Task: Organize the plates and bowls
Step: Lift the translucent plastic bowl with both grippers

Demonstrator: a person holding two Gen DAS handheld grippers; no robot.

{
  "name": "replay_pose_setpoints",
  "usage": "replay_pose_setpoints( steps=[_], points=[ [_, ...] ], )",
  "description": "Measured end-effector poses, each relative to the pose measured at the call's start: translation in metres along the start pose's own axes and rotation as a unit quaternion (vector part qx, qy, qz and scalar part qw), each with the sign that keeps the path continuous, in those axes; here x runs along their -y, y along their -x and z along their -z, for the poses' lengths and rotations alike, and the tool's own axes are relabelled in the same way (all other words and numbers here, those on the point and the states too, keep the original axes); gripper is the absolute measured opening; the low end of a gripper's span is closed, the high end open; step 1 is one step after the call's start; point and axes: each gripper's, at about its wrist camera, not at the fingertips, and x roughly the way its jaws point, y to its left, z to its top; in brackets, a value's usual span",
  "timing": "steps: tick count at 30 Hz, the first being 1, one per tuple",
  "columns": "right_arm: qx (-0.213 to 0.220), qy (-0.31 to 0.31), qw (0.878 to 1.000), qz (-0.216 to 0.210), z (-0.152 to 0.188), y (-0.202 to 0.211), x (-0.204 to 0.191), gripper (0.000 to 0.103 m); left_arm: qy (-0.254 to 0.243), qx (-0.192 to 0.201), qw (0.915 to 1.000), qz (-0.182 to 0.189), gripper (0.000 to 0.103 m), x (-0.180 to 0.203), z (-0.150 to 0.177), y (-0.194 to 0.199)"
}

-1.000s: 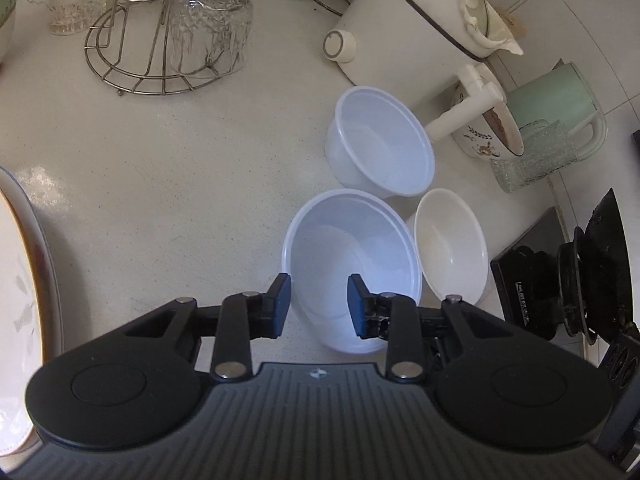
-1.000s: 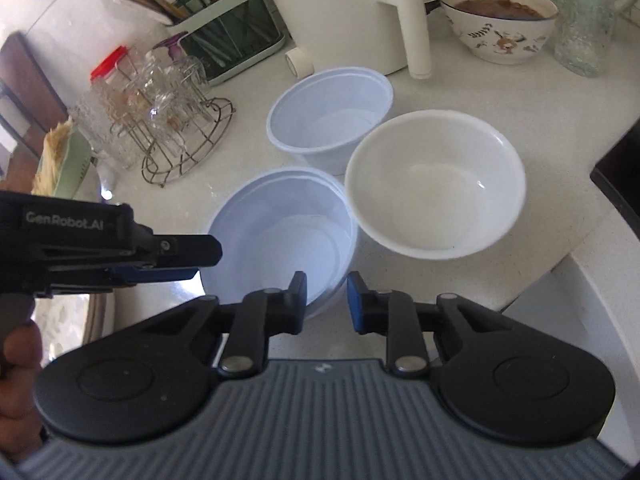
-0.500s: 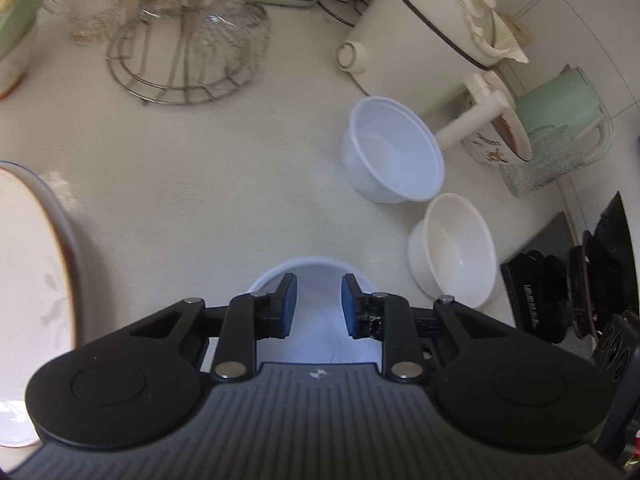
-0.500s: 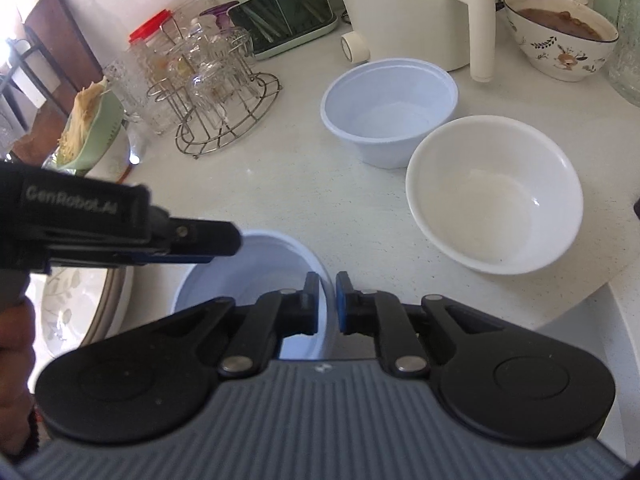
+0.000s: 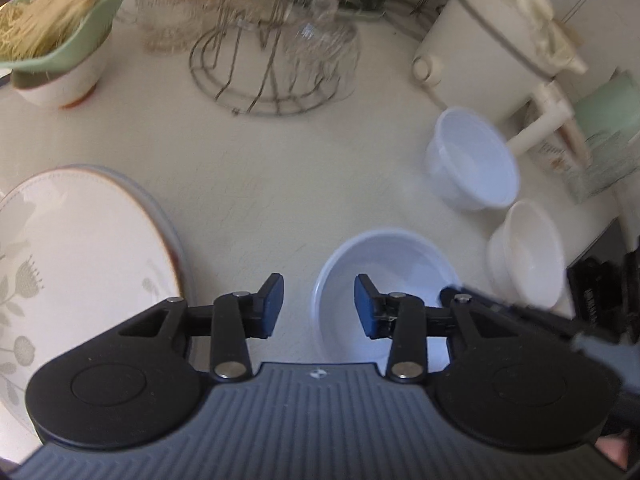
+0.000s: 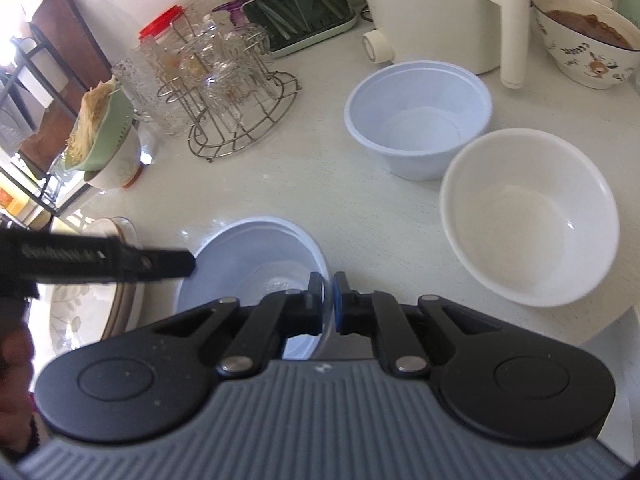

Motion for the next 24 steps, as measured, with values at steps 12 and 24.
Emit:
replay_pose_setpoints(
  steps=[12, 24],
  points=[
    [-0.003, 0.010, 1.000, -0.018, -0.008, -0.008, -0.010, 0.008, 0.013, 0.017, 0.9998, -0.007, 0.009, -0.014, -0.004, -0.004],
    [-0.006, 0.022, 0.999, -0.027, -0.015, -0.012, -0.016, 0.011, 0.044, 0.016, 0.9989, -0.008, 0.009, -0.028, -0.015, -0.005]
  ],
)
